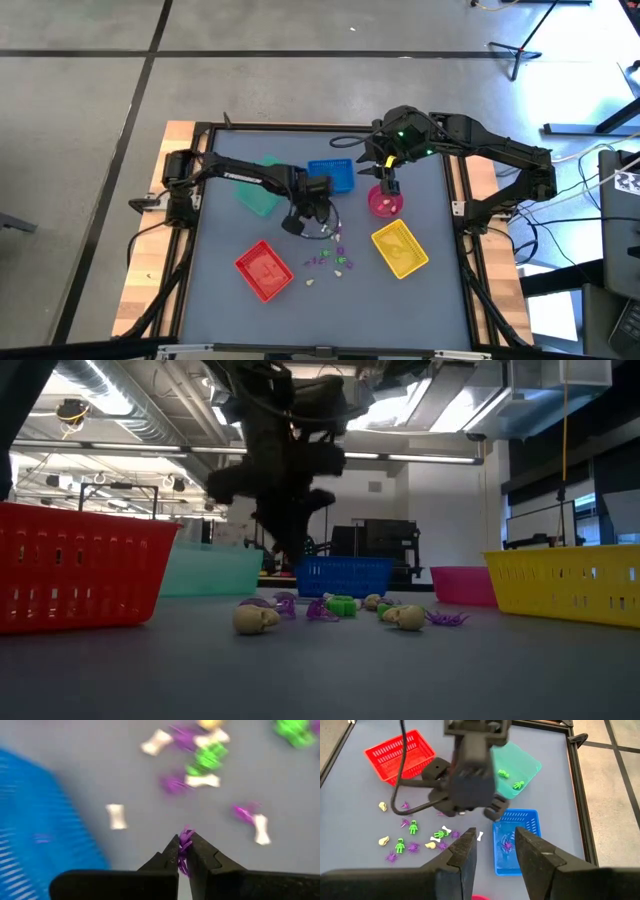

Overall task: Sort Halloween decoration
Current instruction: Put the purple spider toy into the blue bin

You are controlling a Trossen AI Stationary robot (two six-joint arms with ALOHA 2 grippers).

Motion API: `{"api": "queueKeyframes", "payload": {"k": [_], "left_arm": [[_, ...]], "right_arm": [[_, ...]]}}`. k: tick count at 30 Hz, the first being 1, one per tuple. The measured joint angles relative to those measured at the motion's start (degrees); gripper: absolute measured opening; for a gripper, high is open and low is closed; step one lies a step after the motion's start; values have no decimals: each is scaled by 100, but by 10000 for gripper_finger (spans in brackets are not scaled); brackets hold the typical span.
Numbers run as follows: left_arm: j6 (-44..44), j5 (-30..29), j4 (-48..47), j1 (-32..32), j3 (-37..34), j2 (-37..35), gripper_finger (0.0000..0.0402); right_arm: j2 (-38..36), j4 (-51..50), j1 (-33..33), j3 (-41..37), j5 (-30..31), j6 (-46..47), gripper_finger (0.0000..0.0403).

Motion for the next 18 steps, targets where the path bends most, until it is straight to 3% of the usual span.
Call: {"api": "queueKeyframes", "payload": {"k": [10, 18], "left_arm": [[-391, -1068, 1181, 497, 3, -364, 4], [-378, -1137, 1665, 648, 7, -371, 4]], "right_arm": [[0, -5, -3, 0, -1, -1, 131], [0, -5, -3, 0, 5, -1, 131]]}}
